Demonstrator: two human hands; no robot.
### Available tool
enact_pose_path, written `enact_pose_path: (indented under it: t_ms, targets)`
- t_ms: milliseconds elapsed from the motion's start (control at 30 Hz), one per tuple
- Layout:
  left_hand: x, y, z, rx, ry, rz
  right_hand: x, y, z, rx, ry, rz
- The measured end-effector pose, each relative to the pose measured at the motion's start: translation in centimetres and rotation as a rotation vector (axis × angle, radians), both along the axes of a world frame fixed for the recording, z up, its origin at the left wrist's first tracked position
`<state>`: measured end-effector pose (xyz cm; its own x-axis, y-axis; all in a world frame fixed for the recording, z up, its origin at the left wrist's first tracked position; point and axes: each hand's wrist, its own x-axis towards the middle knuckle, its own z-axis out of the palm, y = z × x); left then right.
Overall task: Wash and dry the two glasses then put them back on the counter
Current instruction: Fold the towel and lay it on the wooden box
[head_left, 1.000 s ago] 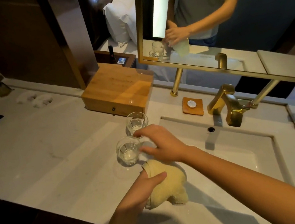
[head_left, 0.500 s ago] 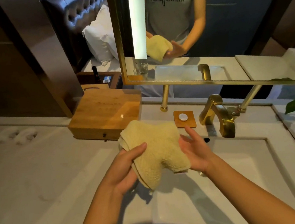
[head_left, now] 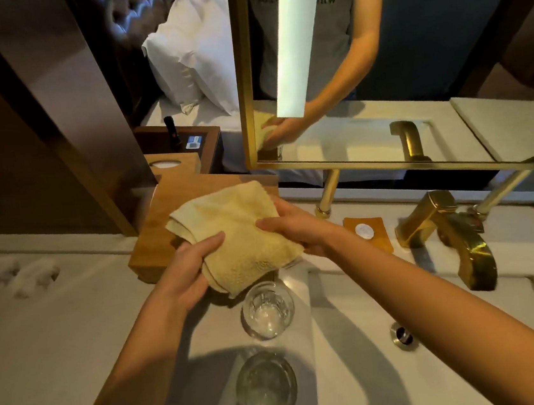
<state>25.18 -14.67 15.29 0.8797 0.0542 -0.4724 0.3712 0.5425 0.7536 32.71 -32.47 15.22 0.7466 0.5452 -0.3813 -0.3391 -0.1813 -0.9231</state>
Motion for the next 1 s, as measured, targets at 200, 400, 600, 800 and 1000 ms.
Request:
enact_pose_path:
  t_ms: [200,400,600,800,1000]
  targets:
    - [4.4,2.3,-1.1,0.336,-0.026,0.044,4.0,2.3,-1.6,-0.285,-0.296,0.114]
    - [5.5,2.8,-2.4,0.565,-0.105,0.020,4.6,2.9,-2.7,-0.341,-0.483,0.122]
    - [4.8,0.9,-4.6,1.280,-0.040,-0.197,3.9,3.5,-3.5,-0.644,-0.798,-0.024]
    - [3.3,0.9,-6.1,1.831,-0.105,-0.316,1.4,1.6,-4.4,-0.896,-1.029,0.214]
    - [3.2,1.3,-6.0,1.850,-0.056,-0.493,1.7,1.5,-5.6,-0.960,-0.944,0.307]
